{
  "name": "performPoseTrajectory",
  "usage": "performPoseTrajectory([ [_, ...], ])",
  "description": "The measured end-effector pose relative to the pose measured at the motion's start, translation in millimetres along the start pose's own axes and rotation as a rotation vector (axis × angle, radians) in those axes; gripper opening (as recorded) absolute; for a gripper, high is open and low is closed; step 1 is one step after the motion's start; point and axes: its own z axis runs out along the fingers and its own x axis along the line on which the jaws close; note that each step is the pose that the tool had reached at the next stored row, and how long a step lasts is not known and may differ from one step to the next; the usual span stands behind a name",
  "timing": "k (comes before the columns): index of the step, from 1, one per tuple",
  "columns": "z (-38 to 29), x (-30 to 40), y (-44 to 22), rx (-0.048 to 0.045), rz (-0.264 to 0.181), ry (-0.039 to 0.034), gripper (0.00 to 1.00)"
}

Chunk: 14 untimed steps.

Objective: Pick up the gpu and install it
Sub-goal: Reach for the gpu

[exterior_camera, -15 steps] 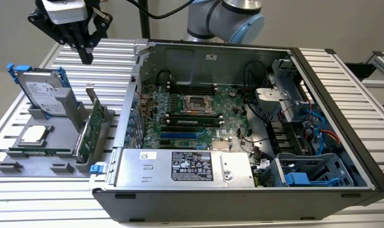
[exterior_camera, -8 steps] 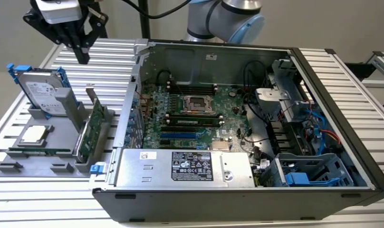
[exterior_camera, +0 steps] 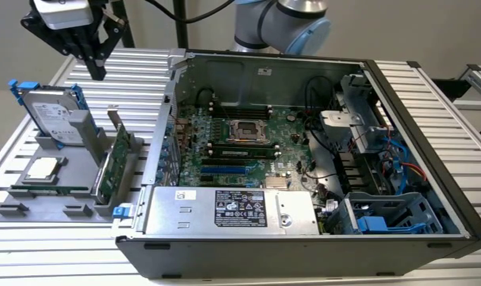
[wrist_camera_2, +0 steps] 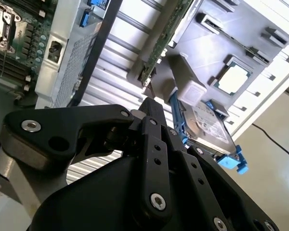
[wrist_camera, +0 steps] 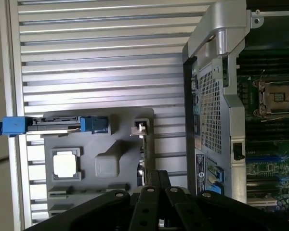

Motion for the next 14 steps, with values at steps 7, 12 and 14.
performPoseTrajectory([
  [7, -0.2, 8.4, -0.6, 0.0000, 0.000, 0.0001, 0.00],
  [12, -0.3, 12.3, -0.9, 0.0000, 0.000, 0.0000, 0.00],
  [14, -0.3, 12.5, -0.9, 0.0001, 0.000, -0.0002, 0.00],
])
